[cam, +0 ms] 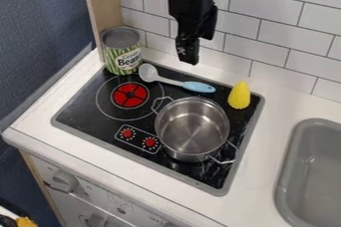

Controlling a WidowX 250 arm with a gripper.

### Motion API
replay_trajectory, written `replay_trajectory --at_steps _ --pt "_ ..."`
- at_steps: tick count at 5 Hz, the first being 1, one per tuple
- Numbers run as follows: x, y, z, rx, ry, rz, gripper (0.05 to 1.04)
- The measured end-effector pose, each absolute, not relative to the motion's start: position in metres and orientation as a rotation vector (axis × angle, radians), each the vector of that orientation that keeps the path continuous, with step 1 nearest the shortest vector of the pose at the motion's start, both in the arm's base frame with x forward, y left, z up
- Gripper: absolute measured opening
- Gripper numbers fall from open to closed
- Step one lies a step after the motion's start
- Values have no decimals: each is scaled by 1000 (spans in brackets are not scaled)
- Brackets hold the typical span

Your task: Move the silver pot to the bottom left side of the stove

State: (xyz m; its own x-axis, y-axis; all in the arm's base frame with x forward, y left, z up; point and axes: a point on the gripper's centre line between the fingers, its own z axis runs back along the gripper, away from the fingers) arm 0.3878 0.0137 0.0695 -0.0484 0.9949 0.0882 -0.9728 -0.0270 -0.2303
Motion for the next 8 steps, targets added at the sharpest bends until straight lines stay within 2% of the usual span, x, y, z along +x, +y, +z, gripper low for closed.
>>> replay_trajectory --at_steps 2,3,4,6,7,8 --pt "376 16 48 -49 -227 1605 1001" --pt "367 13 58 -89 -234 1613 1001" --pt "346 6 71 -131 -212 1609 1001" --pt "279 -18 81 -96 -231 1632 1001" --pt "257 -35 69 -113 -160 1627 1001" --pt "246 -37 57 -84 -175 1605 1001"
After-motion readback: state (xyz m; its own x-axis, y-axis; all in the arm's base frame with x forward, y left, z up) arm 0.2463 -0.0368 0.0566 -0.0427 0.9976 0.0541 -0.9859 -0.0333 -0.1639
